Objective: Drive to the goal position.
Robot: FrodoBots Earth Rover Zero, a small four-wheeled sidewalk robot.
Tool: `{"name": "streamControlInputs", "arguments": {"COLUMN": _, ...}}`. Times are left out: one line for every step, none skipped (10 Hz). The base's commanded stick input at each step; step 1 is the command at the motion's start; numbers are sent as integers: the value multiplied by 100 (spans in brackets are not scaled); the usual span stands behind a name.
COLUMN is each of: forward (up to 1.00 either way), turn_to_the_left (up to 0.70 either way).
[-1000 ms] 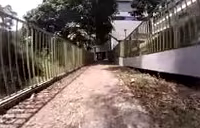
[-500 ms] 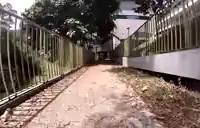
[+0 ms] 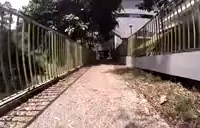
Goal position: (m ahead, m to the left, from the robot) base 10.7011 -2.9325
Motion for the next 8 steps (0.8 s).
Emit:
{"name": "streamControlInputs", "arguments": {"forward": 100, "turn_to_the_left": 0}}
{"name": "streamControlInputs", "arguments": {"forward": 100, "turn_to_the_left": -40}}
{"name": "streamControlInputs", "arguments": {"forward": 100, "turn_to_the_left": -40}}
{"name": "streamControlInputs", "arguments": {"forward": 100, "turn_to_the_left": 0}}
{"name": "streamControlInputs", "arguments": {"forward": 100, "turn_to_the_left": 0}}
{"name": "streamControlInputs", "arguments": {"forward": 100, "turn_to_the_left": 0}}
{"name": "streamControlInputs", "arguments": {"forward": 100, "turn_to_the_left": 0}}
{"name": "streamControlInputs", "arguments": {"forward": 100, "turn_to_the_left": 0}}
